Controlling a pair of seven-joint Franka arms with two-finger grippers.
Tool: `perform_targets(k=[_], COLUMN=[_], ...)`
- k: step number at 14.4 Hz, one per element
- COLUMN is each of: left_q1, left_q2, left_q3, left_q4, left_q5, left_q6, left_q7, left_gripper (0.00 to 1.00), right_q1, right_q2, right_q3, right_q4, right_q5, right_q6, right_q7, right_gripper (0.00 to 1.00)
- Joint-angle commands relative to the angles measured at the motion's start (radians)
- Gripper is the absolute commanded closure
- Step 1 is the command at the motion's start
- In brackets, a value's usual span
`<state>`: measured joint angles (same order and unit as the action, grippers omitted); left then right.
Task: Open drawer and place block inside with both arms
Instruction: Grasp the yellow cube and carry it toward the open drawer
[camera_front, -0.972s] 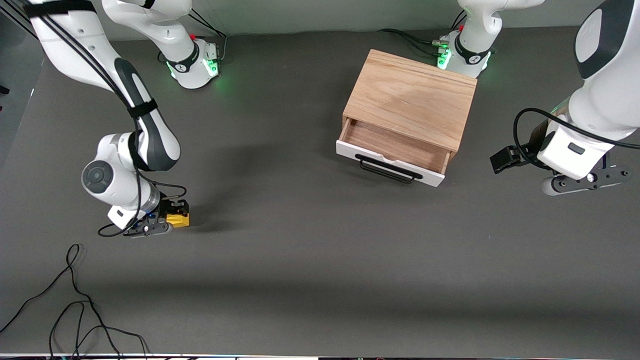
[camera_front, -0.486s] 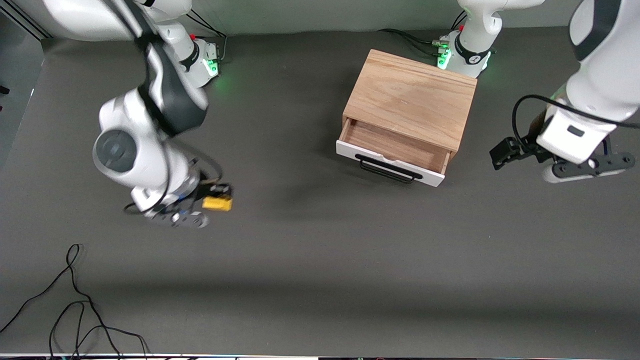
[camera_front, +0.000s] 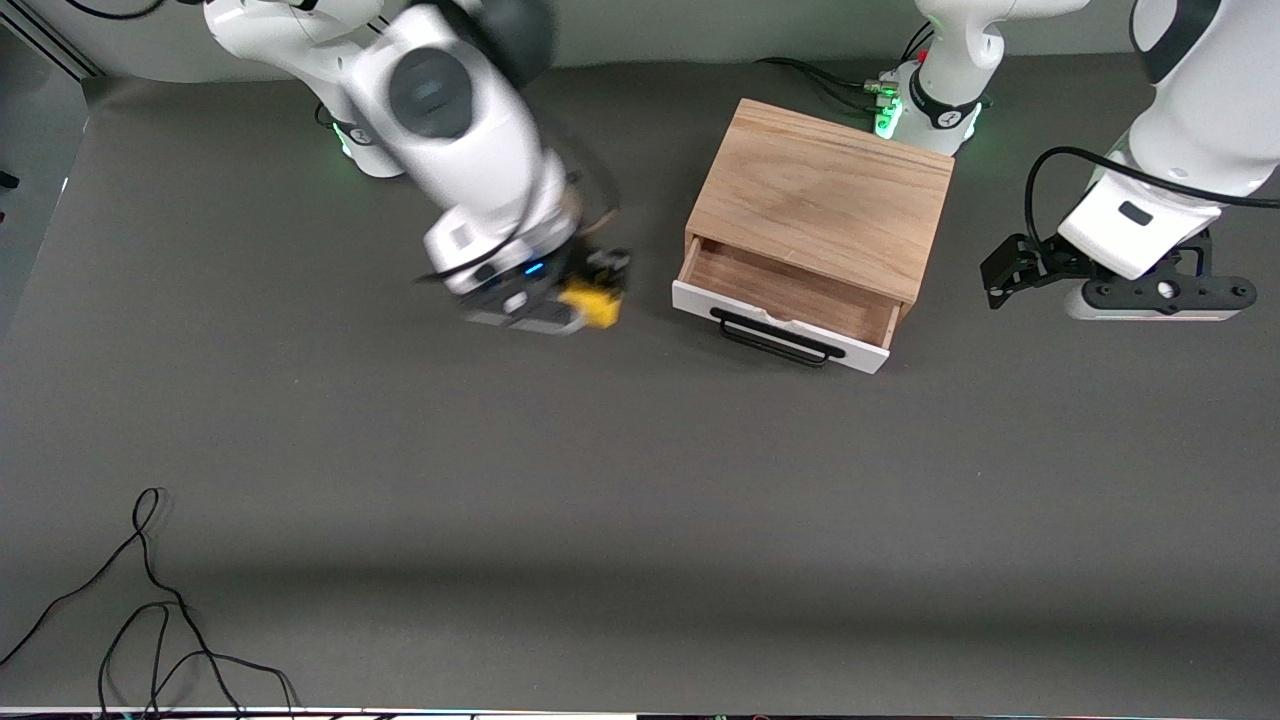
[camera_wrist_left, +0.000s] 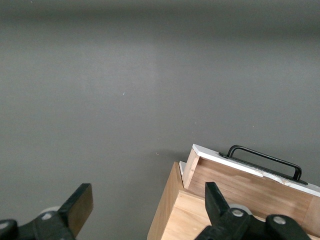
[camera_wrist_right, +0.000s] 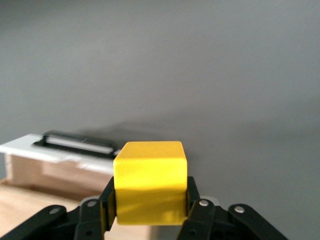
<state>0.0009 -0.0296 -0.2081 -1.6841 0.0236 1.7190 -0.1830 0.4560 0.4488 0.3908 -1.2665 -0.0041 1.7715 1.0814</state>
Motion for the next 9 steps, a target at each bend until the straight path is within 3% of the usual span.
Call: perform_targets(k=[1,5,9], left_q1=[0.010,0.010,0.011], left_q2=[-0.016,-0.013,0.020], left_q3=[0.000,0.000,0.001], left_q4=[0.024,0.047,0.067], left_q5=[-0.001,0.006,0.006], left_q6=[-0.041,-0.087,-0.098], left_q7=[0.028,0.066,0.057], left_gripper=[0.00,0.00,0.00], right_q1=[0.137,0.245,0.280], right_q2=[0.154,0.264,0.313], right_q3=[0.000,-0.004,-0.004], right_q4=[0.157,0.167,0.164], right_q5=[-0.097,-0.186,-0.212], right_q6=[0.038,0.178,0.187], right_q7=[0.152,0.230,0.242], right_gripper=[0.98,0.98,0.98])
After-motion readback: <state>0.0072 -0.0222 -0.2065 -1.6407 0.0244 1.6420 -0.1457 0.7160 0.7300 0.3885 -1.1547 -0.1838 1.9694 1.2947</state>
